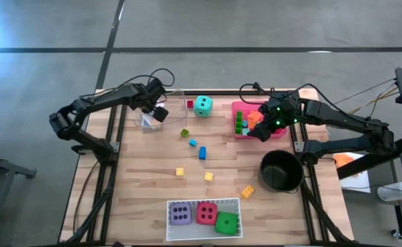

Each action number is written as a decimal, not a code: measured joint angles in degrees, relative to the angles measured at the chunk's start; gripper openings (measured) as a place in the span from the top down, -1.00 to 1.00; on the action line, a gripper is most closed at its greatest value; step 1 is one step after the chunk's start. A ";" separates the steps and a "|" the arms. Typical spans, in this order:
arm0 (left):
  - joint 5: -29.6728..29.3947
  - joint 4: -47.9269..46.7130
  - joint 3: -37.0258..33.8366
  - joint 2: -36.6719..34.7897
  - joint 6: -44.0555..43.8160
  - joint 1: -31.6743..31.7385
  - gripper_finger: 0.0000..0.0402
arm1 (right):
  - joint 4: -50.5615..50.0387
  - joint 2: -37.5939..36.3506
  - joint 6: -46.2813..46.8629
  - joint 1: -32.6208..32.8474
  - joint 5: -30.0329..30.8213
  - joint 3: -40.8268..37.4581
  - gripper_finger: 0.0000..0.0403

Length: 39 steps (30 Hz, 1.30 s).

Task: Pick & Place Toys
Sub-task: Put the purple deck of cards into the transparent bin, then put the blue game piece into the red bin

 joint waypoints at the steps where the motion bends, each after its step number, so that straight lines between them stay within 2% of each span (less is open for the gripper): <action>1: 0.02 0.16 -0.62 -0.01 -0.03 0.00 -0.40 | 0.03 0.00 -0.02 -0.02 0.00 0.00 -0.63; 8: 0.97 1.48 -5.24 -0.21 -3.08 -0.04 -0.40 | 0.02 0.00 -0.24 0.00 0.00 0.00 -0.63; 15: 1.95 6.66 -8.61 -0.23 -5.49 -0.11 -0.40 | 0.02 0.00 -0.24 -0.02 -0.02 0.00 -0.63; 27: 2.02 7.22 -9.35 -0.34 -5.31 -0.11 -0.40 | 0.00 -0.02 -0.15 -0.01 -0.02 0.00 -0.63; 39: 3.24 6.39 -9.28 -4.36 -5.46 -0.15 -0.83 | -0.04 -0.07 -0.06 -0.01 -0.04 0.00 -0.63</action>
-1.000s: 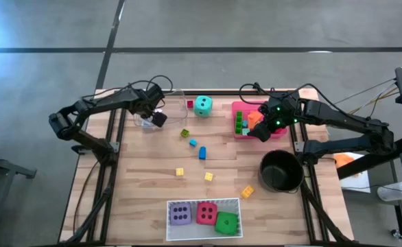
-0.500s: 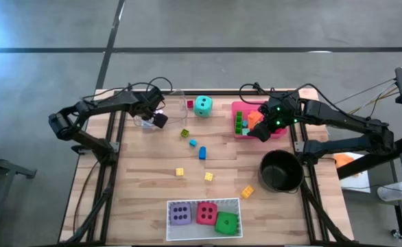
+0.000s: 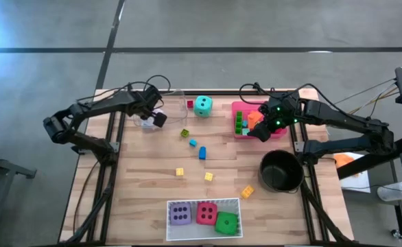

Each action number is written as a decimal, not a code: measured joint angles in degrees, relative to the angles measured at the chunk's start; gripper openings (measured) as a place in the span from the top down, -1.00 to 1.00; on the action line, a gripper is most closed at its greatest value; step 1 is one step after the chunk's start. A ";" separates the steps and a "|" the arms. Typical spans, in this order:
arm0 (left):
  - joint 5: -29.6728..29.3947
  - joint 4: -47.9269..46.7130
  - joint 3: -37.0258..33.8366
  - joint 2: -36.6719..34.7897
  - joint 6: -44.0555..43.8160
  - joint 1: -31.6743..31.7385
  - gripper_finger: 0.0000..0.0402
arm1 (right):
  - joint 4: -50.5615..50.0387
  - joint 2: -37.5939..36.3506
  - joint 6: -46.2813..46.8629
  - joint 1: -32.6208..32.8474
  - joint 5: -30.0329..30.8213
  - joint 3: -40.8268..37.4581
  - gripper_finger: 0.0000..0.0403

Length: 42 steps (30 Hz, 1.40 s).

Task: Pick & Place Toys
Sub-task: Put the blue game piece into the red bin

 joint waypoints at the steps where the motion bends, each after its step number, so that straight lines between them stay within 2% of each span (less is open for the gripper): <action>1: 0.06 -0.16 0.00 -0.27 0.00 0.00 -0.85 | -0.01 0.00 -0.02 -0.01 0.00 0.00 -0.63; 12: 0.68 -4.63 0.98 -1.07 -0.90 0.00 -0.90 | -0.01 0.00 -0.07 0.02 -0.01 0.00 -0.63; 20: 2.97 -6.34 5.51 -6.84 -0.66 -3.44 -0.90 | 0.00 0.00 0.08 0.02 -0.01 0.00 -0.63; 23: 8.49 -8.79 7.38 -7.61 -0.08 -7.41 -0.91 | 0.04 0.00 0.26 0.00 -0.01 0.00 -0.63; 27: 13.74 -10.72 9.05 -7.67 4.32 -16.83 -0.91 | 0.51 0.00 0.26 -0.01 -0.01 0.00 -0.63; 33: 13.95 -10.25 9.05 -7.65 5.26 -32.44 -0.91 | 1.61 0.06 -0.08 0.00 -0.01 0.00 -0.63; 36: 13.39 -9.37 9.01 -7.98 0.29 -37.62 -0.91 | 3.95 0.50 -1.81 0.67 0.06 -0.02 -0.63; 42: 10.20 -2.50 8.92 -9.92 -12.89 -42.64 -0.91 | 10.63 5.46 -3.30 4.73 0.28 1.13 -0.63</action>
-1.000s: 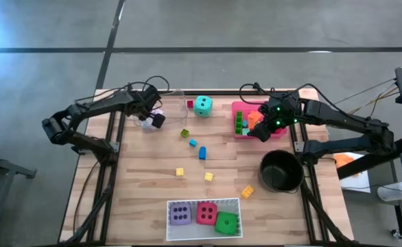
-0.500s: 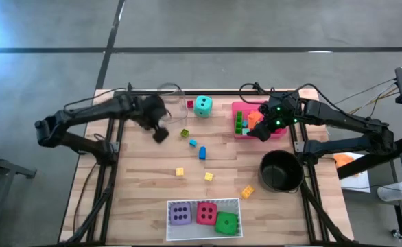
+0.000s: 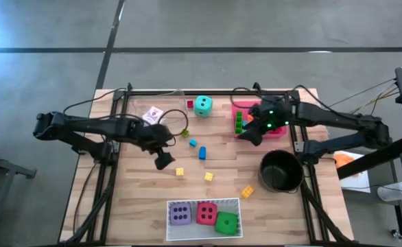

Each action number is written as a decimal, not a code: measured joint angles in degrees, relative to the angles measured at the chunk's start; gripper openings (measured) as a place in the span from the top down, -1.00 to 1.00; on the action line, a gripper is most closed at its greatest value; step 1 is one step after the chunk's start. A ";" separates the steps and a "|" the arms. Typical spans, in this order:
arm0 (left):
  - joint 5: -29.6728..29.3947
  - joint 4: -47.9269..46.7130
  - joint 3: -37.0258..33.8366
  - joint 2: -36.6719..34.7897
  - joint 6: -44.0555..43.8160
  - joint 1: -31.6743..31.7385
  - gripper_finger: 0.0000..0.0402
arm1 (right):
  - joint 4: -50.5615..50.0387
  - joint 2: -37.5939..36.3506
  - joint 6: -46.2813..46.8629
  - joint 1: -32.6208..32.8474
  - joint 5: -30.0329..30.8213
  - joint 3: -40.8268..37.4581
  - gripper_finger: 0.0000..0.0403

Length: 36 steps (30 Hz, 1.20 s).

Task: Pick & Place Toys
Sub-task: Put the blue game piece into the red bin

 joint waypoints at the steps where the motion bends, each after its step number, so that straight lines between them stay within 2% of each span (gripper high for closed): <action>1: -1.32 1.71 -0.15 -0.26 -0.87 -0.96 -0.91 | -0.12 1.70 0.48 0.54 0.89 0.83 -0.63; 7: -5.99 4.22 -1.51 -1.35 -5.66 -4.00 -0.91 | -4.45 12.20 9.35 2.57 8.20 8.90 -0.63; 16: -6.90 3.61 -6.06 -10.30 -6.70 -5.77 -0.91 | -10.83 27.55 14.61 6.19 8.85 22.04 -0.63; 26: -9.17 4.51 -12.49 -22.38 -7.68 -5.81 -0.91 | -10.75 41.30 24.28 10.57 13.45 30.58 -0.63; 31: -9.22 4.74 -14.19 -23.85 -6.07 -5.81 -0.91 | -11.42 46.77 29.64 12.45 16.30 33.89 -0.63; 36: -9.21 5.35 -14.28 -23.85 -3.52 -5.79 -0.91 | -11.45 51.28 34.48 13.05 16.70 36.16 -0.63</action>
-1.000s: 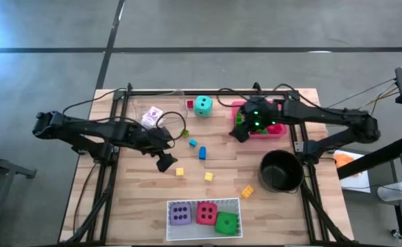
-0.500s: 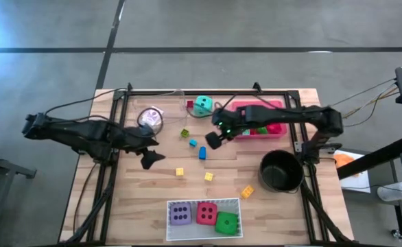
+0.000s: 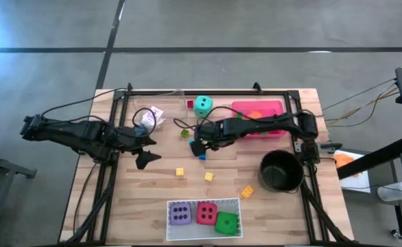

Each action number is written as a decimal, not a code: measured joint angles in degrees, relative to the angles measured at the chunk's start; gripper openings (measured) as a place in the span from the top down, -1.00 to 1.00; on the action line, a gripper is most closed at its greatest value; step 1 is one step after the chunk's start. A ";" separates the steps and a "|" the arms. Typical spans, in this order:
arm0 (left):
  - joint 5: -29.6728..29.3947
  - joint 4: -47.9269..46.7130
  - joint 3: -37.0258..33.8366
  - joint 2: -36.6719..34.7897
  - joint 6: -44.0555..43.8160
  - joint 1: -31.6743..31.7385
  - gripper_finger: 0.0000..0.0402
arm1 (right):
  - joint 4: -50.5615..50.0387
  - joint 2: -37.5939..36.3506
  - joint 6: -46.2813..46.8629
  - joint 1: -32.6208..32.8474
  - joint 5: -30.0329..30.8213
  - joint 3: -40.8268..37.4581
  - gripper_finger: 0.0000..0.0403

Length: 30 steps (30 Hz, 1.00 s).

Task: Pick & Place Toys
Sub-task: Put the blue game piece into the red bin

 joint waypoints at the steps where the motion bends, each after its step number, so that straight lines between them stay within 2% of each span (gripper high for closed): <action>1: 0.03 0.22 0.00 0.00 0.54 0.00 -0.91 | 0.04 0.82 0.70 0.09 0.38 0.58 -0.63; 9: 0.23 1.06 0.00 -0.02 3.44 0.00 -0.91 | -0.74 6.81 3.64 1.05 1.51 5.70 -0.63; 15: 0.24 1.09 0.00 -0.02 3.41 0.00 -0.91 | -5.23 12.50 3.37 1.27 1.51 9.49 -0.63; 22: 0.24 1.13 0.00 -0.02 3.40 0.00 -0.91 | -5.56 14.25 2.45 1.64 2.44 9.97 -0.63; 25: 0.25 1.20 0.00 0.00 3.40 0.04 -0.91 | -5.51 14.25 1.94 1.62 2.66 9.82 -0.51; 30: 0.24 1.24 0.00 0.00 3.40 0.04 -0.91 | -5.29 14.25 0.37 1.60 2.74 9.77 -0.11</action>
